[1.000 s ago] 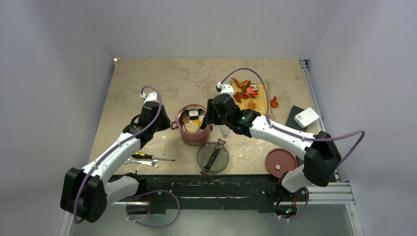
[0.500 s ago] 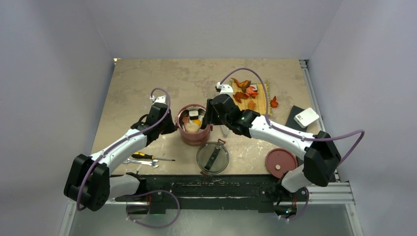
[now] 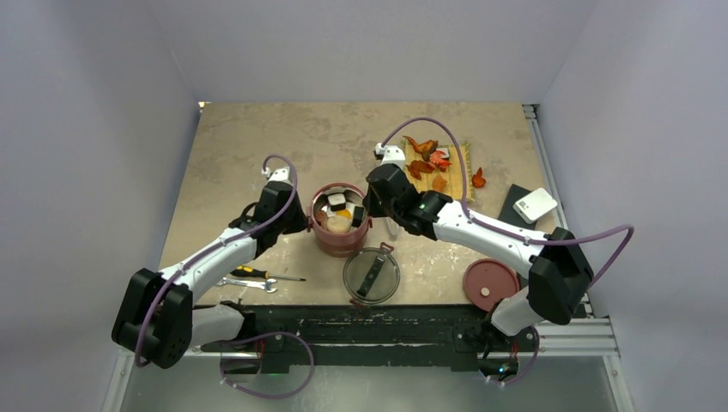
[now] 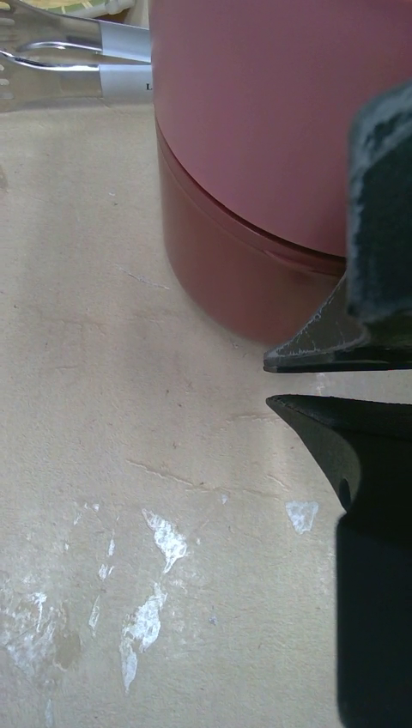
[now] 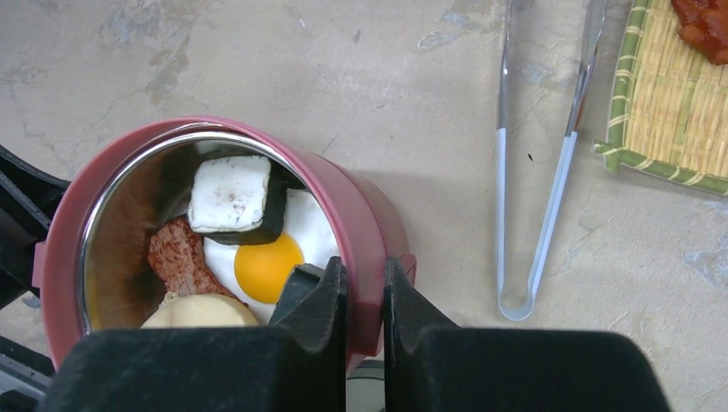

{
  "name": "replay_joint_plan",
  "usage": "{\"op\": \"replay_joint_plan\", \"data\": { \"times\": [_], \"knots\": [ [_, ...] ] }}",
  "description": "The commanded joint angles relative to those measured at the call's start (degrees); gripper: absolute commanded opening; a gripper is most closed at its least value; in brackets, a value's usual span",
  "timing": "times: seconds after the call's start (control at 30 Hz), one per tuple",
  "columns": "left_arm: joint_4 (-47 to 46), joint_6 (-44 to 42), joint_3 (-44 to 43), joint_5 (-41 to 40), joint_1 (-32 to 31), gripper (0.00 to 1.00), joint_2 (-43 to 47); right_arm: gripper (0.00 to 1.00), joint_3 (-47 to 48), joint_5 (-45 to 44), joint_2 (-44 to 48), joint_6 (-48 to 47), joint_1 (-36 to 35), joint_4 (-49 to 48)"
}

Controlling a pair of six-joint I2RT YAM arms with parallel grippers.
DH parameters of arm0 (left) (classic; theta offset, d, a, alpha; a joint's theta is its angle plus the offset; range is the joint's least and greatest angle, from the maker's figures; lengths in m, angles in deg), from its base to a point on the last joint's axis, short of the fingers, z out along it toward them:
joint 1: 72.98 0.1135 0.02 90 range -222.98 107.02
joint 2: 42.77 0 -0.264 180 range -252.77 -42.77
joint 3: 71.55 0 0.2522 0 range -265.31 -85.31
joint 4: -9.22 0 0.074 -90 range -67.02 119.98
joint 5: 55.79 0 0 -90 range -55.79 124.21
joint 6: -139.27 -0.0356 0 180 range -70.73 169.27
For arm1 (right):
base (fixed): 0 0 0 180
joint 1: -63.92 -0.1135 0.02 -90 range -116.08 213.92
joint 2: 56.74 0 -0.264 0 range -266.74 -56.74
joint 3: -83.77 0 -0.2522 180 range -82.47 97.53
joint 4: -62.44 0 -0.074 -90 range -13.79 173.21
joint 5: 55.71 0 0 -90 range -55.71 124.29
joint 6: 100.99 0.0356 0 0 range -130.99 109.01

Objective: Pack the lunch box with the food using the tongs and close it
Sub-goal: Close the fastener on the packing box.

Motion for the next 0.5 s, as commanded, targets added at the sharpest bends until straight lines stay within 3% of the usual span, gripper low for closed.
{"op": "replay_joint_plan", "data": {
  "times": [0.0,0.47],
  "knots": [
    [-7.98,1.85,1.32,6.05,-0.50,0.15,-0.44,0.00,0.89,2.25,-1.48,1.08,-1.02,0.24],
    [-15.20,4.11,3.99,9.65,-0.48,0.13,-1.22,0.00,1.15,2.58,-2.86,1.08,-1.98,-0.29]
  ]
}}
